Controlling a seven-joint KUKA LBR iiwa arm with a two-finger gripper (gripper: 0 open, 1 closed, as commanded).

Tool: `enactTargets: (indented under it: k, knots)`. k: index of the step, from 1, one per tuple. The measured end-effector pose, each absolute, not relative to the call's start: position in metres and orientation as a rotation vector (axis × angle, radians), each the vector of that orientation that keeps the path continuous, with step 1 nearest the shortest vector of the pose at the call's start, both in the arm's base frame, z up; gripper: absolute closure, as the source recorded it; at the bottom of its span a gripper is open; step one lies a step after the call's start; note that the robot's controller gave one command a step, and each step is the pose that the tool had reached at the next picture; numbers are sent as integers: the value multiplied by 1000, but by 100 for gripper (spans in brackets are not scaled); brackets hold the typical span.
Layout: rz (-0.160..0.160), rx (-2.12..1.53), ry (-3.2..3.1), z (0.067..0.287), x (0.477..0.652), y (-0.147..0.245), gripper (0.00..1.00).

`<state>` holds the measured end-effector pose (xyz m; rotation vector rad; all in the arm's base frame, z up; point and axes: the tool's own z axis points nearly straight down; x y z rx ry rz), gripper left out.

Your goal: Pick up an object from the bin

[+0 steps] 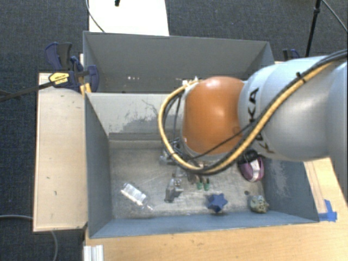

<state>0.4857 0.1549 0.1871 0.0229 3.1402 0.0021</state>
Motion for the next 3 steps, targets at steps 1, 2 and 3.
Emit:
enactTargets:
  k: [1,2,3]
  knots:
    - [-1,-31,3147,89,484,177,0]
    - [8,139,3133,70,481,241,0]
    - [7,150,3130,72,483,238,100]
